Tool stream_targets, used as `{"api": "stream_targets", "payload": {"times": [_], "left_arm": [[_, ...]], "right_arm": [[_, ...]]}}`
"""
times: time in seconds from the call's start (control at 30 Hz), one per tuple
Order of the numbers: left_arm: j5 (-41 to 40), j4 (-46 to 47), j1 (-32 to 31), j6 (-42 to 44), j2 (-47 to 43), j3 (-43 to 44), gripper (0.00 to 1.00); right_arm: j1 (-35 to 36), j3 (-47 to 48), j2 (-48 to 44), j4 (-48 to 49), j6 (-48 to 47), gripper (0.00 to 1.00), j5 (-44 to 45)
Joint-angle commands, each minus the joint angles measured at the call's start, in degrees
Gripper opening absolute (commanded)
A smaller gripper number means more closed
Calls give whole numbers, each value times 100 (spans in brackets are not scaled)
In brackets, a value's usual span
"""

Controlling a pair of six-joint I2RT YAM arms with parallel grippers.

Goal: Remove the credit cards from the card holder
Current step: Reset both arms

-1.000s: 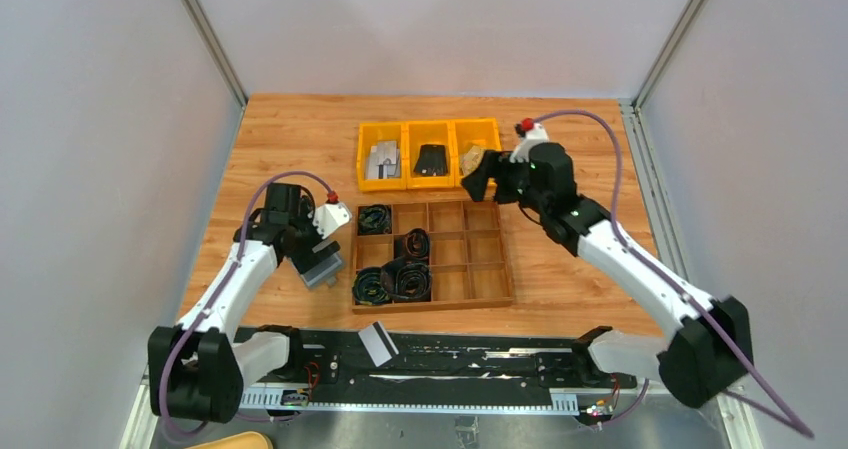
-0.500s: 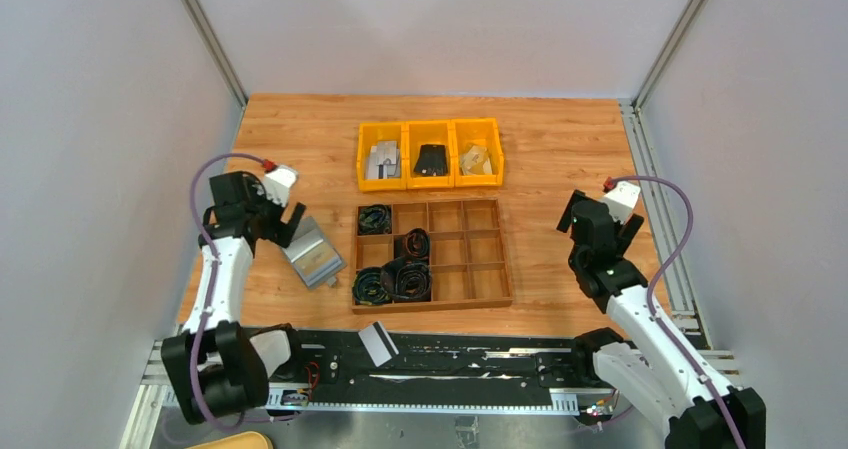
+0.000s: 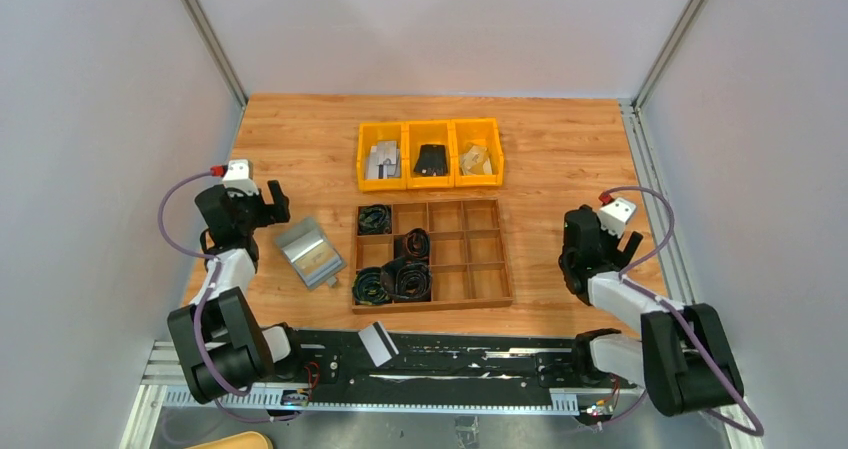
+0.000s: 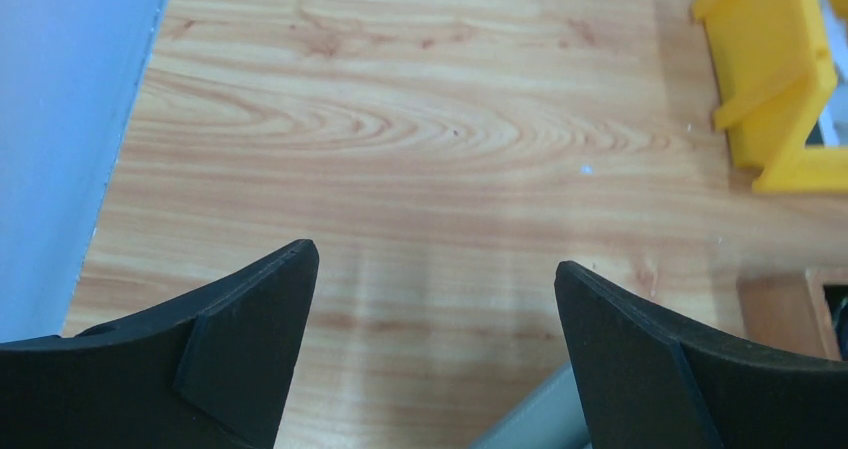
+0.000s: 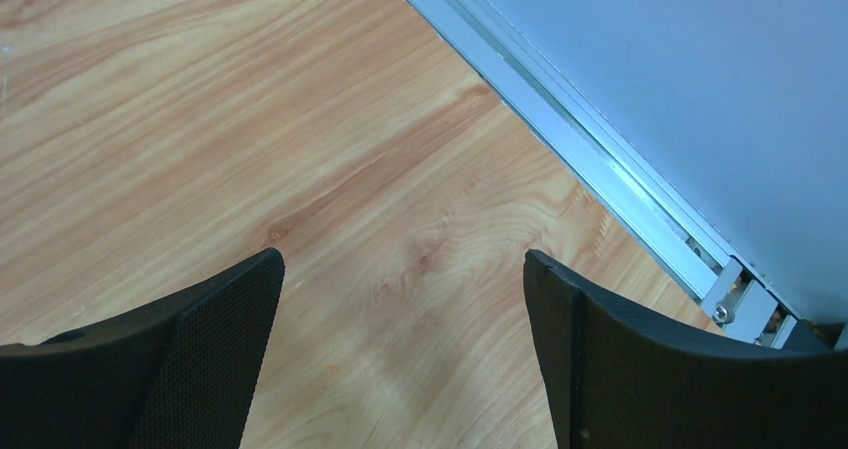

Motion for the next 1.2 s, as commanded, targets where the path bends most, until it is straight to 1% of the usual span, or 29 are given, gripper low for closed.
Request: {"api": "stream_targets", "payload": {"times": [0.0, 0.1, 0.23, 0.3, 0.5, 0.57, 0.63, 0.67, 0.73, 0.77, 0.83, 0.87, 0.9, 0.97, 1.07, 1.1, 1.13, 1.17], "left_arm": [[-224, 818, -2, -650, 168, 97, 100], [-418, 1132, 2, -792, 123, -16, 100], [-594, 1695, 4, -1003, 120, -207, 100], [-575, 1823, 2, -1060, 186, -213, 100], [-564, 1828, 8, -1107, 80, -303, 100], [-518, 1827, 5, -1148, -68, -393, 100], [-256, 1829, -6, -1317, -118, -495, 100], [-136, 1836, -46, -1377, -88, -550, 100], [-235, 2018, -212, -1320, -35, -748, 100], [-351, 2253, -297, -1273, -32, -902, 100], [-449, 2885, -396, -1275, -29, -1260, 100], [-462, 3064, -469, -1287, -16, -1358, 100], [-484, 3225, -574, -1301, 10, -1427, 100], [-649, 3458, -932, -1245, 106, -1451, 100], [-1235, 3705, -1748, -739, 423, -1479, 100], [-1375, 4045, -1859, -627, 602, -1575, 100], [-1480, 4603, -2082, -496, 824, -1740, 100], [-1706, 4851, -2296, -268, 886, -1868, 100]], "right_arm": [[-115, -159, 396, 1684, -620, 92, -230], [-123, -179, 627, 2211, -995, 92, -320], [-131, -532, 880, 3294, -1453, 92, -826], [-127, -559, 1088, 3653, -1642, 92, -998], [-130, -500, 1150, 3644, -1975, 92, -1677], [-146, -517, 1166, 3681, -2073, 88, -2048], [-157, -477, 1296, 3725, -2275, 88, -2510], [-172, -467, 1403, 3824, -2307, 88, -2581], [-274, -562, 1409, 3935, -2279, 88, -2857], [-280, -656, 1483, 4060, -2211, 88, -2853], [-281, -866, 1851, 4997, -2398, 90, -2851], [-268, -909, 1993, 5335, -2485, 92, -2844], [-250, -920, 1992, 5373, -2496, 94, -2823], [-245, -834, 1832, 4964, -2424, 94, -2826], [-246, -810, 1780, 4801, -2413, 95, -2830], [-246, -808, 1802, 4841, -2421, 95, -2827], [-244, -816, 1828, 4912, -2427, 95, -2827], [-252, -817, 1869, 4937, -2433, 95, -2824]]}}
